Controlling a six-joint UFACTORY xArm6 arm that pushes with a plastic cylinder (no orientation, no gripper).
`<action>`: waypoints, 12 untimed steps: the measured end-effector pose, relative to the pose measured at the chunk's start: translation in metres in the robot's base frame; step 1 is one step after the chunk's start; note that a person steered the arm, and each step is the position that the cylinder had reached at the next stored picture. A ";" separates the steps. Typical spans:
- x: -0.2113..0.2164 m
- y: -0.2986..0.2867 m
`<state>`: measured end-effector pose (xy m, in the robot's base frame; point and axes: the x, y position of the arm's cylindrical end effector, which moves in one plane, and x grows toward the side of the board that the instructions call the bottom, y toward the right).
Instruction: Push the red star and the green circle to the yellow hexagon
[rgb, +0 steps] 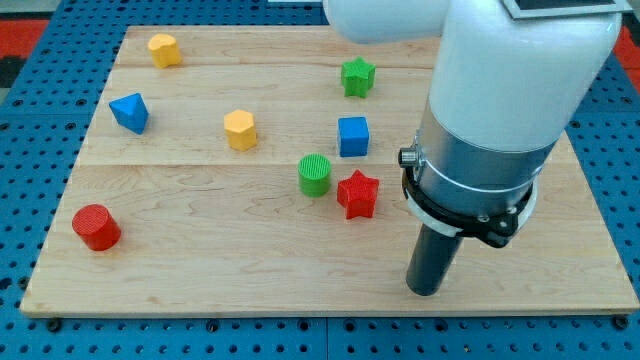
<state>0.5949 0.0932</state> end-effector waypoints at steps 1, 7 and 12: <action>0.000 -0.002; -0.020 -0.036; -0.107 -0.098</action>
<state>0.4875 -0.0050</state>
